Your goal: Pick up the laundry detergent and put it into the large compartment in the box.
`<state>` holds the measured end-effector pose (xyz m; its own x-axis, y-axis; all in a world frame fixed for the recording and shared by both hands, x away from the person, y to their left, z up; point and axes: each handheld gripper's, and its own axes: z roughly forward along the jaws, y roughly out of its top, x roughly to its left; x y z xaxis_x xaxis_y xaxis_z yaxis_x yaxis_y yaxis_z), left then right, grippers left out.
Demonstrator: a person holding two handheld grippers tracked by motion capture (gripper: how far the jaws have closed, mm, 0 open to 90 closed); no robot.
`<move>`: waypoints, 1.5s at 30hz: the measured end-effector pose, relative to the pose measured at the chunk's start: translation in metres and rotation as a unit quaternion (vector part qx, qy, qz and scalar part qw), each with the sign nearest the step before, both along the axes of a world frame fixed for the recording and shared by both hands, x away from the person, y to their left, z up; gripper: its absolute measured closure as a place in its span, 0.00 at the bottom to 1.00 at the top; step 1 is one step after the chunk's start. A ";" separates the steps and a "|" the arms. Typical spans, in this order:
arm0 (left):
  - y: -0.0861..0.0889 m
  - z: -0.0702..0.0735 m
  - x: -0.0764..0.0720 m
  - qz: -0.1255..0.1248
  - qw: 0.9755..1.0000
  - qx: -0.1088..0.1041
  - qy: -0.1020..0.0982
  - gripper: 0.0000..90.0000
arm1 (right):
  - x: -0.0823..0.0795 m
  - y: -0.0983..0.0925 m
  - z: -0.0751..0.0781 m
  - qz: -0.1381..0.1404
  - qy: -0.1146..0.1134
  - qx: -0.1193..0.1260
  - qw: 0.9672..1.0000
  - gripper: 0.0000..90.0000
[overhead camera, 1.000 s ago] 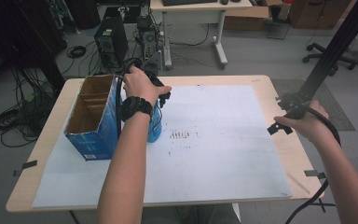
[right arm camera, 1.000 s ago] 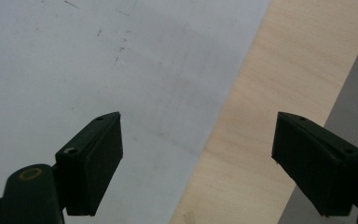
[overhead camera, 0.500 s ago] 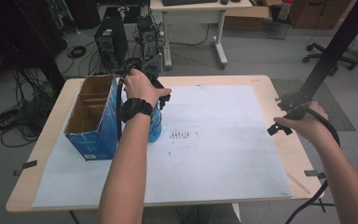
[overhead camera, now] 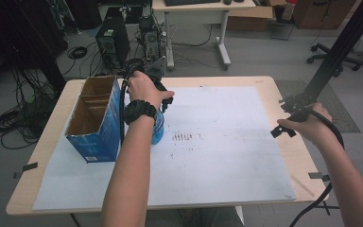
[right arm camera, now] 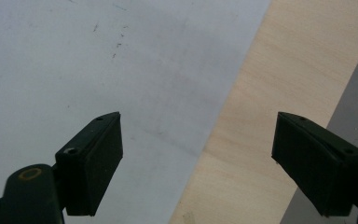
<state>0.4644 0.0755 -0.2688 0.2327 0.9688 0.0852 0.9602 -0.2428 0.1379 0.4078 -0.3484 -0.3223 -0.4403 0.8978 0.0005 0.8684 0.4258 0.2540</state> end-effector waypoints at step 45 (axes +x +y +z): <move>0.001 -0.019 0.005 0.006 1.000 0.009 0.018 0.25 | 0.001 -0.004 -0.010 -0.003 0.007 0.000 1.000 0.18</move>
<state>0.4691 0.0760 -0.2877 0.2249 0.9698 0.0940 0.9672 -0.2339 0.0995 0.4086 -0.3524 -0.3318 -0.4344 0.9007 0.0061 0.8746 0.4202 0.2418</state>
